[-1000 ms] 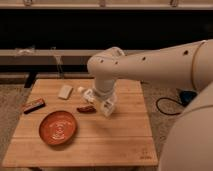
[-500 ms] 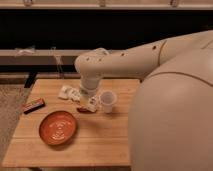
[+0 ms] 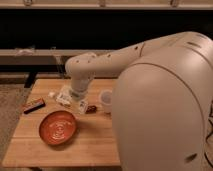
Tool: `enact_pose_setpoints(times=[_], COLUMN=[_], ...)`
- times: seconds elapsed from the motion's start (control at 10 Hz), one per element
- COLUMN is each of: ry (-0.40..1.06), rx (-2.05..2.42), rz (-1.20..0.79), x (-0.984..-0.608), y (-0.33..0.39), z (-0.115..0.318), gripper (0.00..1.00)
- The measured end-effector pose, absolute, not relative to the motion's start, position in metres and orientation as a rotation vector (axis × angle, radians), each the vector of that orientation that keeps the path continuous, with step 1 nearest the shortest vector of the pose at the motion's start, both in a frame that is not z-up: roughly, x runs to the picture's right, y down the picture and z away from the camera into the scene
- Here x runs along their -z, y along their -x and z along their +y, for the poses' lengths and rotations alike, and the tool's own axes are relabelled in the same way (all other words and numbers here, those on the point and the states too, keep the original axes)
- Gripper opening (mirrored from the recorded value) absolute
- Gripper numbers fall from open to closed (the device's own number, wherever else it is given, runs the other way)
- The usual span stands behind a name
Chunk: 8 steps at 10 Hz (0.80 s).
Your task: Place the bottle in the ceramic bowl
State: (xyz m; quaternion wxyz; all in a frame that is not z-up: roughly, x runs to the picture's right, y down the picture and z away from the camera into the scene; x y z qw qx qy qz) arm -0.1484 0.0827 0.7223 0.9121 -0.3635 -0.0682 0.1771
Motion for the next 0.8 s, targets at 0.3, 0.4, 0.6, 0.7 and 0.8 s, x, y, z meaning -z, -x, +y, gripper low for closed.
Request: enact_pose_setpoints(times=[0.3, 0.4, 0.6, 0.7, 0.8], ry=[0.760, 0.762, 0.777, 0.778, 0.777], rx=[-0.302, -0.284, -0.255, -0.254, -0.256], rz=[-0.186, -0.195, -0.215, -0.216, -0.215], x=[-0.718, -0.718, -0.716, -0.715, -0.715], y=[0.169, 0.174, 0.184, 0.185, 0.183], z=[0.091, 0.092, 0.097, 0.097, 0.097], gripper=[0.00, 0.00, 0.00, 0.00, 0.00])
